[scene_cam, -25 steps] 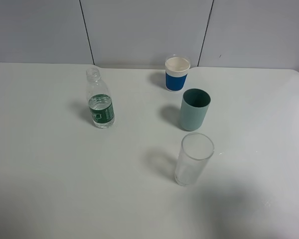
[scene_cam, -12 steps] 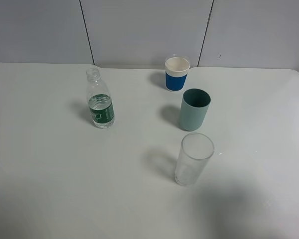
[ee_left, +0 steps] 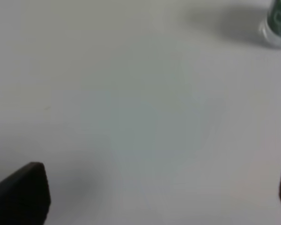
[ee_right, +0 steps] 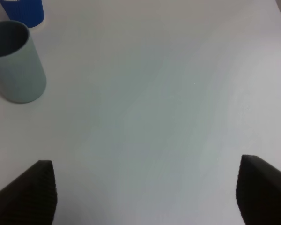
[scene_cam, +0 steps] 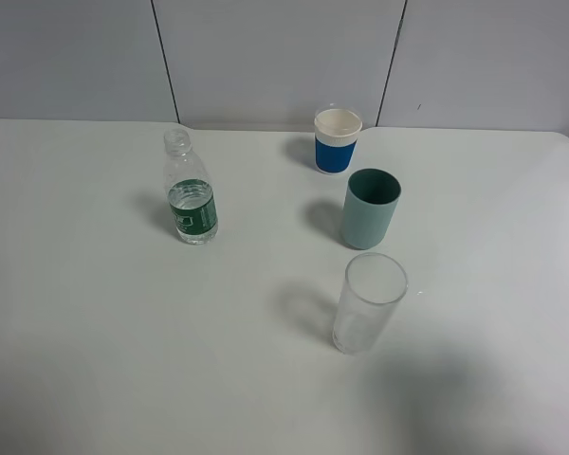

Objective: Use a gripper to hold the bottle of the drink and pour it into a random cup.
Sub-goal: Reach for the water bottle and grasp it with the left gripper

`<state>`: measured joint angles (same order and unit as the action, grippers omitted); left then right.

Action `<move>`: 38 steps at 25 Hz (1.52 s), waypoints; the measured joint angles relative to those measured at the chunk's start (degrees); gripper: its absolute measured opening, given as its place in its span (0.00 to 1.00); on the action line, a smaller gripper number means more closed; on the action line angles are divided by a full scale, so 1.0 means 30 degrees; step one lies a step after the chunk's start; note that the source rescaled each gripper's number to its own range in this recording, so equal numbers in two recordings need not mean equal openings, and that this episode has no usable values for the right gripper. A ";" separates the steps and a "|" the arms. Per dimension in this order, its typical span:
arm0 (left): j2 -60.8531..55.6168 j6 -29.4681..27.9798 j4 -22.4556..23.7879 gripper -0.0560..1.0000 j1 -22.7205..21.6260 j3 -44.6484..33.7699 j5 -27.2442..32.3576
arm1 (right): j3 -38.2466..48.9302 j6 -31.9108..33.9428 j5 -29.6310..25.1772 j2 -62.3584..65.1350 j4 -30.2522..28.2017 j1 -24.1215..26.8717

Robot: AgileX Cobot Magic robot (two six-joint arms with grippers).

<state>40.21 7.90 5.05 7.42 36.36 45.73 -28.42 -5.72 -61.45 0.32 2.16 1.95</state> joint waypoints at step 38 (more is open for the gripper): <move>0.6842 -0.3806 -0.1996 1.00 0.4805 -0.4226 -1.3716 | 0.0000 0.0000 0.0000 0.0000 0.0000 0.0000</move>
<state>60.74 -3.51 -0.94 21.83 23.68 4.59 -28.42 -5.72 -61.45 0.32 2.16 1.95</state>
